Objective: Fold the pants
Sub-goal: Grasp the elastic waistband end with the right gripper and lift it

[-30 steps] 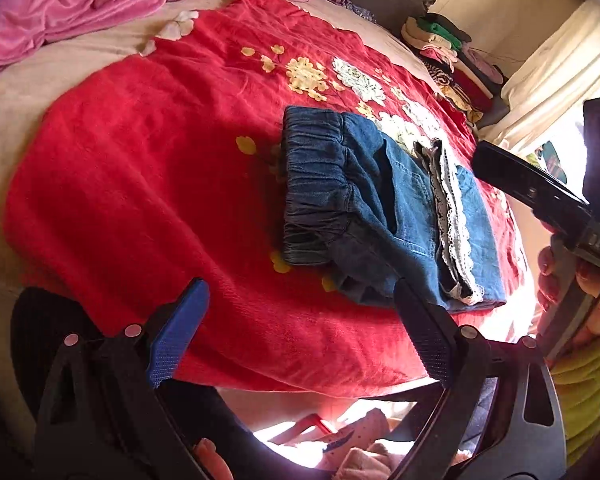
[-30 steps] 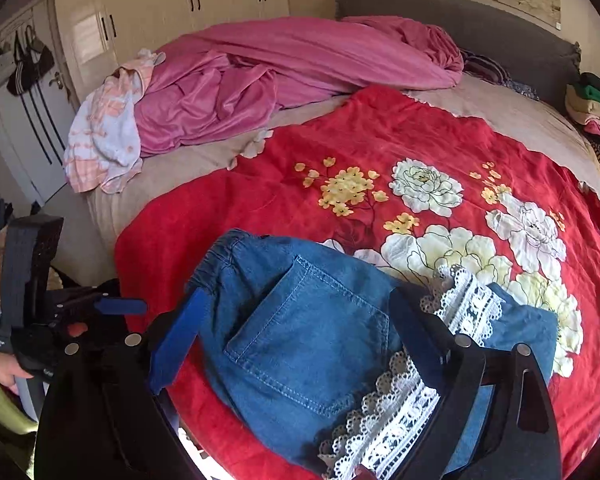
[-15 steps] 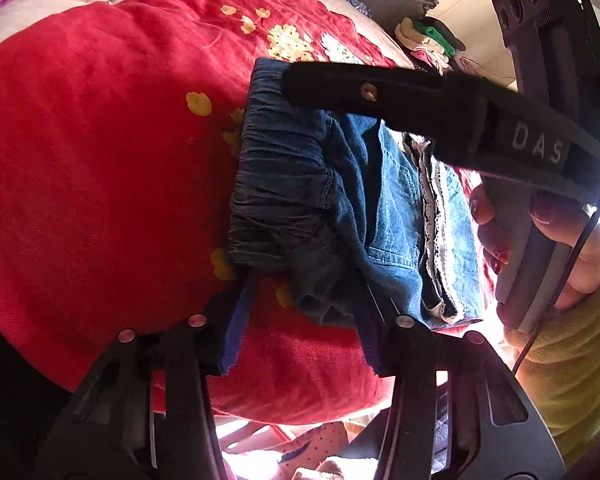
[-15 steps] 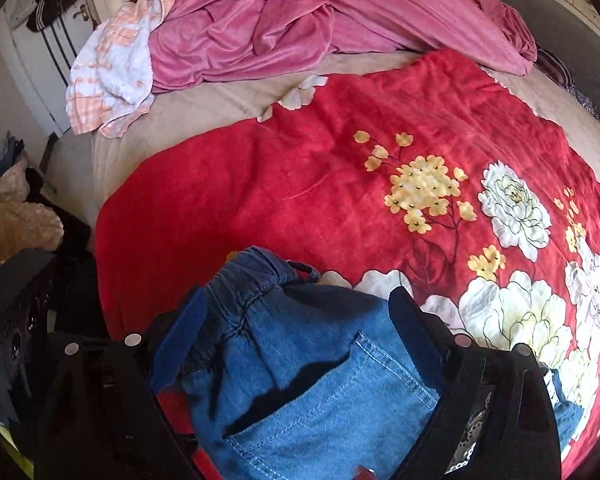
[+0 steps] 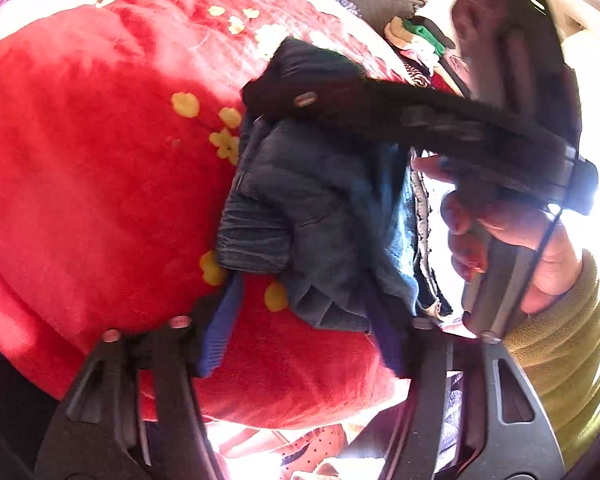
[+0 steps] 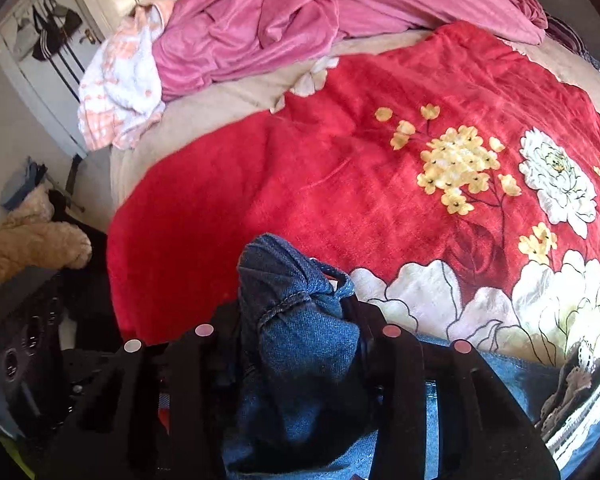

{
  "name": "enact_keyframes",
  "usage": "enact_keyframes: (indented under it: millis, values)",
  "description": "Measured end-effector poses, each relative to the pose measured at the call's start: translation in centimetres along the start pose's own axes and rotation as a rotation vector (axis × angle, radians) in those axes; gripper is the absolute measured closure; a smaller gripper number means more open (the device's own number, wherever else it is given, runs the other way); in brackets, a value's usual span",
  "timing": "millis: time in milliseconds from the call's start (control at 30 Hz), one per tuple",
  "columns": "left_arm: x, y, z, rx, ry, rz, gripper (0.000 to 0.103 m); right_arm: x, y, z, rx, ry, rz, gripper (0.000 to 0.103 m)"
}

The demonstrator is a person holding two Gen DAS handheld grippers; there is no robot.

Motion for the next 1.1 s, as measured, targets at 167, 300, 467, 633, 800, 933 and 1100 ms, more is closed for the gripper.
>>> enact_keyframes:
  millis: [167,300,467,633,800,933,1100]
  values:
    - [-0.4,0.8,-1.4,-0.005,-0.023,-0.008,0.034,4.9,0.6,-1.3,-0.087,0.076,-0.128,0.065]
    - [-1.2,1.6,-4.3,-0.007,-0.113,0.025,0.054,8.2,1.1,-2.9,-0.116,0.084,-0.212,0.065]
    - [-1.6,2.7,-9.0,-0.1,-0.153,0.009,0.055,12.0,0.9,-5.7,-0.144,0.063,-0.283,0.065]
    - [-2.6,2.6,-12.6,-0.179,-0.148,-0.004,0.055,15.4,-0.4,-8.1,-0.162,0.041,-0.338,0.063]
    - [-2.8,0.8,-15.5,-0.251,-0.243,0.038,0.055,20.1,-3.1,-10.9,-0.263,0.01,-0.451,0.034]
    - [-2.3,-0.5,-16.6,-0.293,-0.329,0.067,0.055,23.9,-6.2,-13.2,-0.323,-0.107,-0.49,0.032]
    - [-1.9,-0.3,-16.8,-0.387,-0.184,-0.011,0.055,24.2,-8.9,-13.6,-0.349,-0.186,-0.433,0.032]
Point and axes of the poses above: each gripper's, at about its wrist camera, not at the fingertips, and x roughly against the way its jaws point, z to its left, y to its top, the point moved 4 cm from there along -x, roughly the way its jaws point, and after that the axes turned 13 degrees about -z, right-handed, at the moved point
